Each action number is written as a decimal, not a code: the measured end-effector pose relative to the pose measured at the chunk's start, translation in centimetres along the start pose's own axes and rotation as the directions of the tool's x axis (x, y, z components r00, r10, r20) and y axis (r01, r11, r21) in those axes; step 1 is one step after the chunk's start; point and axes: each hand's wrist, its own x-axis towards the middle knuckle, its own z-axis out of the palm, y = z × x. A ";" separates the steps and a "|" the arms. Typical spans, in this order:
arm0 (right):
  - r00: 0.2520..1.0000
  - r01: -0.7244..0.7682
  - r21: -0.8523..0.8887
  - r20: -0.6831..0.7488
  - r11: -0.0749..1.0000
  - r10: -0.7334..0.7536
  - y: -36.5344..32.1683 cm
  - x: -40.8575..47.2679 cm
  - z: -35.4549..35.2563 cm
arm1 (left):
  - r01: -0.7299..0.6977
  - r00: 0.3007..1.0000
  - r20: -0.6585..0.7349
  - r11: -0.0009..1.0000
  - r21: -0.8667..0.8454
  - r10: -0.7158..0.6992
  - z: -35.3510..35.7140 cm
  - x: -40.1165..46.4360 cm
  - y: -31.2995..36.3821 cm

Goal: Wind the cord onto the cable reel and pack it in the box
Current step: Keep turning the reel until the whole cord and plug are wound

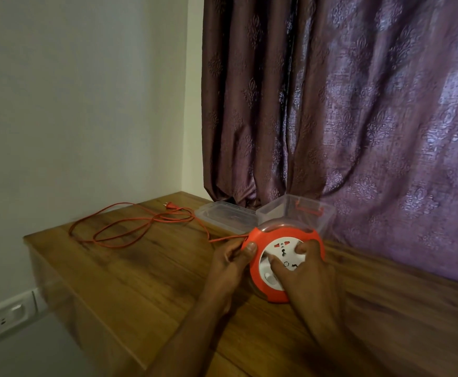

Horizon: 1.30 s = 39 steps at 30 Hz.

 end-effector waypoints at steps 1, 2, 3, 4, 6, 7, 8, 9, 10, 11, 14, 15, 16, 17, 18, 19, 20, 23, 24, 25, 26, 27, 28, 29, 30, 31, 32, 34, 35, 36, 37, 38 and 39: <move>1.000 -0.009 0.000 0.009 1.000 0.009 0.0 -0.1 -0.1 | 0.001 1.000 -0.003 1.000 0.001 -0.001 0.0 0.0 -0.1; 1.000 0.014 -0.022 0.022 1.000 -0.014 0.0 -0.2 -0.2 | 0.003 1.000 -0.012 1.000 0.000 -0.003 -0.1 0.1 -0.1; 0.997 0.067 -0.060 0.037 0.996 -0.065 0.0 -0.3 -0.3 | 0.003 1.000 -0.023 1.000 -0.003 -0.003 -0.2 0.1 -0.1; 0.990 0.140 -0.102 0.043 0.985 -0.136 0.0 -0.4 -0.5 | -0.001 0.999 -0.039 1.000 -0.008 0.000 -0.3 0.3 -0.2; 0.951 0.310 -0.175 0.049 0.935 -0.306 0.0 -0.5 -0.9 | -0.002 0.997 -0.081 1.000 -0.024 0.000 -0.5 0.5 -0.2; 0.925 0.380 -0.212 0.081 0.900 -0.371 0.1 -0.5 -1.1 | 0.005 0.994 -0.110 0.999 -0.035 -0.009 -0.6 0.6 -0.2; 0.901 0.433 -0.251 0.132 0.866 -0.412 0.2 -0.4 -1.1 | 0.010 0.991 -0.135 0.999 -0.047 -0.017 -0.8 0.7 -0.2; 0.881 0.471 -0.284 0.193 0.835 -0.431 0.3 -0.4 -1.1 | 0.011 0.988 -0.150 0.998 -0.057 -0.019 -0.8 0.8 -0.3; 0.859 0.506 -0.301 0.257 0.808 -0.442 0.4 -0.4 -1.1 | 0.007 0.987 -0.157 0.998 -0.064 -0.017 -0.9 0.8 -0.3; 0.836 0.538 -0.302 0.314 0.787 -0.450 0.6 -0.4 -0.9 | 0.004 0.988 -0.156 0.998 -0.068 -0.014 -0.9 0.7 -0.3; 0.783 0.599 -0.305 0.416 0.741 -0.462 0.9 -0.5 -0.6 | 0.011 0.990 -0.139 0.998 -0.064 -0.020 -0.8 0.6 -0.1; 0.780 0.602 -0.309 0.424 0.736 -0.460 0.9 -0.5 -0.6 | 0.017 0.990 -0.138 0.998 -0.066 -0.026 -0.8 0.6 -0.1; 0.783 0.599 -0.307 0.418 0.740 -0.460 0.8 -0.4 -0.7 | 0.020 0.990 -0.135 0.997 -0.070 -0.029 -0.8 0.6 -0.1; 0.786 0.597 -0.306 0.408 0.742 -0.464 0.7 -0.4 -0.8 | 0.021 0.991 -0.131 0.997 -0.074 -0.030 -0.8 0.6 -0.1; 0.787 0.599 -0.307 0.400 0.740 -0.471 0.6 -0.4 -0.9 | 0.021 0.992 -0.126 0.997 -0.074 -0.030 -0.8 0.6 -0.1; 0.787 0.600 -0.310 0.396 0.738 -0.474 0.6 -0.5 -1.0 | 0.024 0.992 -0.122 0.997 -0.071 -0.033 -0.9 0.5 -0.1; 0.789 0.597 -0.311 0.393 0.739 -0.472 0.5 -0.6 -1.0 | 0.029 0.992 -0.119 0.997 -0.069 -0.037 -0.9 0.5 -0.1; 0.824 0.555 -0.351 0.358 0.754 -0.440 -0.1 -0.8 -1.3 | 0.035 0.993 -0.112 0.997 -0.063 -0.041 -0.9 0.6 -0.3; 0.844 0.527 -0.354 0.322 0.772 -0.429 -0.3 -0.9 -1.4 | 0.035 0.993 -0.108 0.998 -0.059 -0.041 -0.8 0.5 -0.3; 0.861 0.505 -0.341 0.270 0.793 -0.432 -0.4 -1.0 -1.5 | 0.034 0.994 -0.103 0.998 -0.055 -0.040 -0.8 0.5 -0.3; 0.873 0.485 -0.326 0.236 0.812 -0.427 -0.3 -1.0 -1.5 | 0.031 0.995 -0.097 0.998 -0.049 -0.036 -0.7 0.5 -0.3; 0.882 0.468 -0.314 0.228 0.826 -0.412 -0.2 -0.9 -1.4 | 0.025 0.995 -0.094 0.999 -0.043 -0.029 -0.6 0.5 -0.3; 0.889 0.453 -0.306 0.227 0.837 -0.398 0.1 -0.9 -1.3 | 0.018 0.996 -0.092 0.999 -0.036 -0.021 -0.6 0.5 -0.3; 0.895 0.440 -0.310 0.227 0.843 -0.384 0.3 -0.8 -1.1 | 0.013 0.996 -0.091 0.999 -0.029 -0.016 -0.6 0.5 -0.3; 0.901 0.430 -0.320 0.220 0.844 -0.375 0.5 -0.7 -0.9 | 0.014 0.996 -0.090 1.000 -0.025 -0.016 -0.5 0.6 -0.4; 0.907 0.417 -0.334 0.214 0.845 -0.363 0.5 -0.7 -0.8 | 0.015 0.996 -0.090 1.000 -0.024 -0.017 -0.5 0.6 -0.4; 0.914 0.402 -0.352 0.209 0.845 -0.348 0.4 -0.7 -0.7 | 0.013 0.996 -0.087 1.000 -0.023 -0.015 -0.4 0.5 -0.4; 0.926 0.375 -0.381 0.191 0.845 -0.325 0.4 -0.7 -0.5 | 0.007 0.998 -0.068 1.000 -0.020 -0.008 -0.4 0.5 -0.4; 0.933 0.360 -0.382 0.177 0.852 -0.315 0.5 -0.6 -0.3 | 0.007 0.998 -0.061 1.000 -0.017 -0.008 -0.4 0.4 -0.4; 0.940 0.340 -0.361 0.168 0.868 -0.298 0.5 -0.6 -0.2 | 0.011 0.998 -0.059 1.000 -0.017 -0.012 -0.3 0.4 -0.4; 0.948 0.314 -0.315 0.165 0.896 -0.274 0.5 -0.5 -0.1 | 0.016 0.998 -0.061 1.000 -0.021 -0.018 -0.3 0.4 -0.4; 0.955 0.281 -0.250 0.162 0.926 -0.247 0.5 -0.4 0.0 | 0.022 0.998 -0.061 0.999 -0.028 -0.024 -0.3 0.4 -0.5; 0.964 0.246 -0.189 0.150 0.951 -0.220 0.5 -0.4 0.1 | 0.026 0.998 -0.058 0.999 -0.036 -0.028 -0.3 0.4 -0.5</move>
